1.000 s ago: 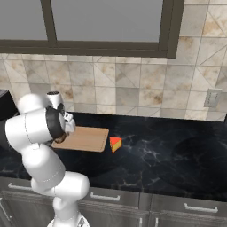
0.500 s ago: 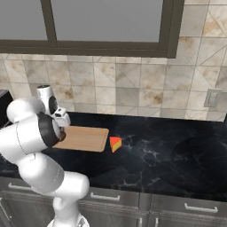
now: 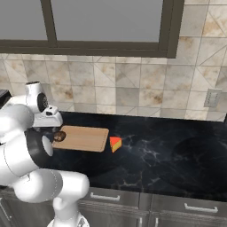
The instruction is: Retrieve the reheated potato from the microwave, then place the potato, cheese, and condiment on the cutting board.
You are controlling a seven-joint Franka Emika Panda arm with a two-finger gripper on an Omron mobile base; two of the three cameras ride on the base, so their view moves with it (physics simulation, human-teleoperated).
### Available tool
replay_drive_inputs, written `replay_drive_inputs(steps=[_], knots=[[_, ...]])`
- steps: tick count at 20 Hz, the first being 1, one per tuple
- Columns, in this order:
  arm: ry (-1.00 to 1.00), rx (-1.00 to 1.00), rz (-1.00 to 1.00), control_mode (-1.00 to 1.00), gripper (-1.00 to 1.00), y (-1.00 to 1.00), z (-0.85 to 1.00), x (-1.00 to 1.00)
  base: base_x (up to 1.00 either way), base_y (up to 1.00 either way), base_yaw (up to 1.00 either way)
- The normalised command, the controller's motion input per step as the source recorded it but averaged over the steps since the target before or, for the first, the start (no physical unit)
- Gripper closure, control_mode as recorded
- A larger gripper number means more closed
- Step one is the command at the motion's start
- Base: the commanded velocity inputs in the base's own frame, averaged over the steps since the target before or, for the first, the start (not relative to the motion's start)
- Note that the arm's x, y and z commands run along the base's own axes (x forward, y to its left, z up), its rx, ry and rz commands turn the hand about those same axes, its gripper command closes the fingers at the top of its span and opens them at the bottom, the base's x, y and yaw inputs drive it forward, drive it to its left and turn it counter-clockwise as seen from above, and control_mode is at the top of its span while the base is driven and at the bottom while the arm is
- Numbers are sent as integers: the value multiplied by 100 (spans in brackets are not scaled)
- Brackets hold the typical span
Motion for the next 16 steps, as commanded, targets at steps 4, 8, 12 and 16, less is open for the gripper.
replay_drive_inputs(steps=[4, 8, 12, 16], knots=[[4, 2, 3, -100, -100, 18, 4, -50, 0, 0, 0], [0, 14, 2, -100, -100, 20, 0, -33, 0, 0, 0], [-2, 19, 1, -100, -100, 25, -1, -9, 0, 0, 0], [0, 5, 0, -100, -100, 19, 0, -6, 0, 0, 0]])
